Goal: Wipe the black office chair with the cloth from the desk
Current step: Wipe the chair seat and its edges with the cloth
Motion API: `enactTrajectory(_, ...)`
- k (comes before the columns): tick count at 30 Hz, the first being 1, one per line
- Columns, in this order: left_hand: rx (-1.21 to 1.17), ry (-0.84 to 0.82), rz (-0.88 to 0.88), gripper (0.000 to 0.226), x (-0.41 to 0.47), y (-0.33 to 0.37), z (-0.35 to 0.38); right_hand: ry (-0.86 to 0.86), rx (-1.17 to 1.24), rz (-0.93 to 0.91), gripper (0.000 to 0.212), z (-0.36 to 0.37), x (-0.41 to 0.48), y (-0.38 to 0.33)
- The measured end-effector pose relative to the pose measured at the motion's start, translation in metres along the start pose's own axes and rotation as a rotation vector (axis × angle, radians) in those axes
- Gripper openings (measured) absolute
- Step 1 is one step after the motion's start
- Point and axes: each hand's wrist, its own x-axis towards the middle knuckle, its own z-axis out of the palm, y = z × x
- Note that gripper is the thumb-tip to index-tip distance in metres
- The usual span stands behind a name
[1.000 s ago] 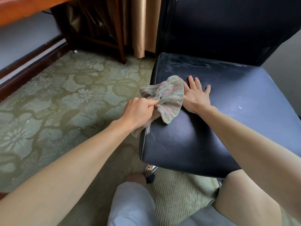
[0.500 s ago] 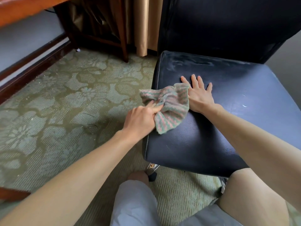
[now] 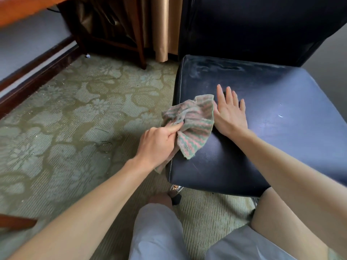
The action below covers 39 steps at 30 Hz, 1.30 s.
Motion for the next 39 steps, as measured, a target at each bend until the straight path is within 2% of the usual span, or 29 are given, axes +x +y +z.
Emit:
enactTrajectory(2, 0.005, 0.025, 0.000, 0.037, 0.001, 0.000, 0.004, 0.078, 0.270, -0.153, 0.053, -0.004, -0.028, -0.005)
enactTrajectory(4, 0.035, 0.030, 0.004, 0.037, 0.010, 0.000, 0.006, 0.034, 0.364, -0.271, 0.051, -0.005, -0.047, -0.012)
enactTrajectory(8, 0.101, -0.030, -0.071, 0.038, 0.042, -0.003, 0.003, -0.009, 0.024, -0.282, 0.057, 0.003, -0.041, -0.019)
enactTrajectory(10, 0.066, -0.059, -0.084, 0.038, 0.048, -0.006, -0.002, -0.022, -0.068, -0.255, 0.058, 0.006, -0.036, -0.023)
enactTrajectory(14, 0.045, -0.056, -0.006, 0.035, 0.020, -0.011, -0.014, -0.018, -0.030, -0.194, 0.060, 0.010, -0.033, -0.026)
enactTrajectory(19, 0.057, 0.028, 0.104, 0.011, -0.019, -0.010, -0.016, -0.017, 0.125, -0.168, 0.070, 0.009, -0.035, -0.025)
enactTrajectory(24, 0.147, -0.022, 0.110, 0.019, -0.002, -0.012, -0.012, 0.001, -0.002, -0.233, 0.067, 0.014, -0.034, -0.027)
enactTrajectory(28, 0.133, -0.052, 0.042, 0.041, 0.041, -0.011, -0.014, 0.033, 0.050, -0.239, 0.068, 0.017, -0.031, -0.030)
enactTrajectory(33, 0.072, -0.111, -0.001, 0.025, 0.079, -0.015, -0.016, 0.041, 0.078, -0.191, 0.064, 0.017, -0.027, -0.037)
enactTrajectory(39, 0.000, -0.123, 0.059, 0.035, 0.040, -0.022, -0.020, 0.038, -0.018, -0.154, 0.063, 0.014, -0.034, -0.030)
